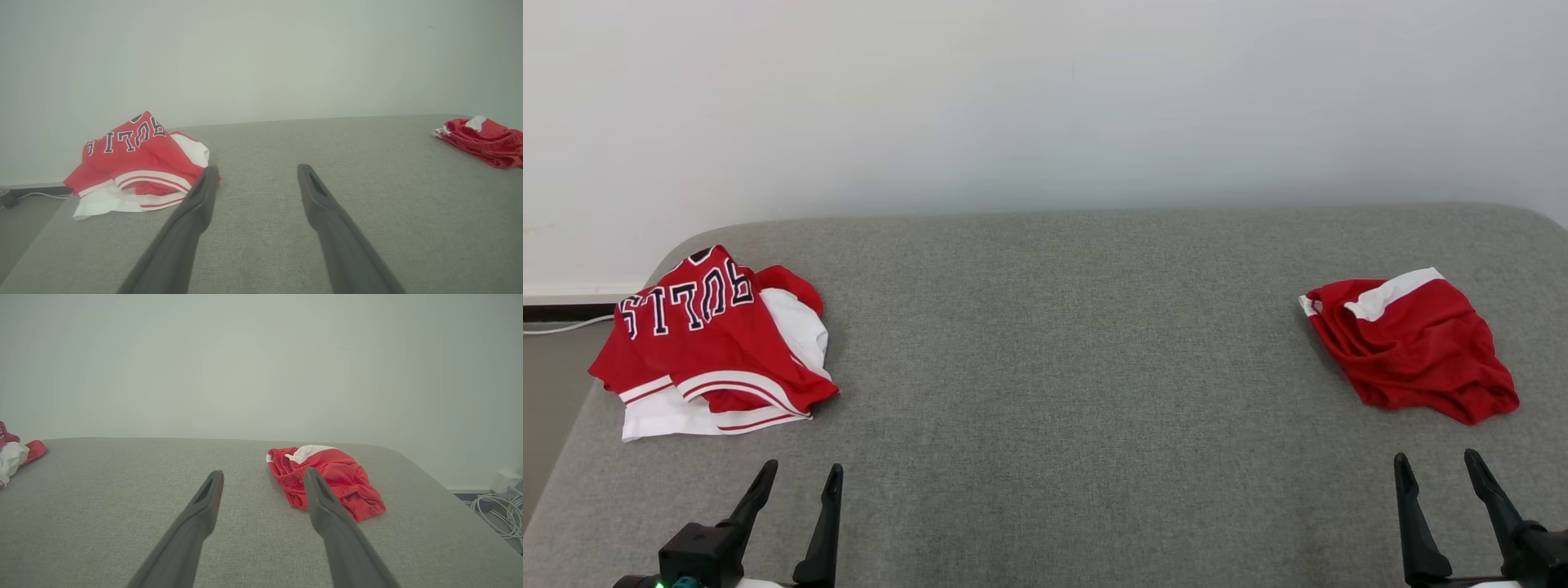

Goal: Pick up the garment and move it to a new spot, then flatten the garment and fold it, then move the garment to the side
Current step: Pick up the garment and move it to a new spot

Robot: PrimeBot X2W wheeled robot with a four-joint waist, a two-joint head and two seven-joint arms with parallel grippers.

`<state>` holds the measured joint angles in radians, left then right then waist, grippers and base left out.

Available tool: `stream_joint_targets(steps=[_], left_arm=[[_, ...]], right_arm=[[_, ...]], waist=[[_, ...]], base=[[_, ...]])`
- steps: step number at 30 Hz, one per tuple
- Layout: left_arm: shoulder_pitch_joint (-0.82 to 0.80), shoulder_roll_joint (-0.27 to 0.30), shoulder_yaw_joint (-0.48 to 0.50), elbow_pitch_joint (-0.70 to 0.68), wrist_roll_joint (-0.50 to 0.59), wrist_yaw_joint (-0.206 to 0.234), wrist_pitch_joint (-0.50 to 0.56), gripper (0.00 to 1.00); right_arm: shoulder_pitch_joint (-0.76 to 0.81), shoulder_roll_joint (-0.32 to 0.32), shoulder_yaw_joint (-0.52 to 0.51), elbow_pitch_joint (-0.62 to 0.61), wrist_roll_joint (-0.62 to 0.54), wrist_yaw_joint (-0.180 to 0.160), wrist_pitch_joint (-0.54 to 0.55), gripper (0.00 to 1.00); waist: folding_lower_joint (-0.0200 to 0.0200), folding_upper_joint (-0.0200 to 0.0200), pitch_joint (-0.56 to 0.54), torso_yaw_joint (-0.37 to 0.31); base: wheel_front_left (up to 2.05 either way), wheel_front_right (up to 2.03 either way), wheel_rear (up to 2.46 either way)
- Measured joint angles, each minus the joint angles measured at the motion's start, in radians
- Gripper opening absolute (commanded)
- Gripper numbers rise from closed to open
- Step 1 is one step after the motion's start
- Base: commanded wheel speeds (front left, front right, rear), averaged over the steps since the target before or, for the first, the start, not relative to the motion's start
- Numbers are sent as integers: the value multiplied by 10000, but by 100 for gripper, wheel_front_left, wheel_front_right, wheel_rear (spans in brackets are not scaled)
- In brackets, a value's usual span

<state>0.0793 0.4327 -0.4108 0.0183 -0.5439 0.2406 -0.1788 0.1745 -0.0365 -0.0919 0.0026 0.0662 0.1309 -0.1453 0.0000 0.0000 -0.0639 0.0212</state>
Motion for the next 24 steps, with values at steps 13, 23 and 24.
stream_joint_targets(steps=[13, 23, 24], left_arm=[[-3, -6, 61, -23, -29, 268, 29, 100], [11, 12, 213, -121, -146, 435, 27, 100], [26, 13, 240, -127, -192, 439, 27, 100]], right_arm=[[-10, 4, 468, 69, 178, 0, -2, 100], [-75, 2, 1039, 215, 410, 0, -29, 100], [-90, 2, 1080, 221, 416, 0, -46, 100]], waist=[[0, 0, 70, 876], [0, 0, 120, 2253], [0, 0, 124, 2416]], base=[[0, 0, 0], [0, 0, 0], [0, 0, 0]])
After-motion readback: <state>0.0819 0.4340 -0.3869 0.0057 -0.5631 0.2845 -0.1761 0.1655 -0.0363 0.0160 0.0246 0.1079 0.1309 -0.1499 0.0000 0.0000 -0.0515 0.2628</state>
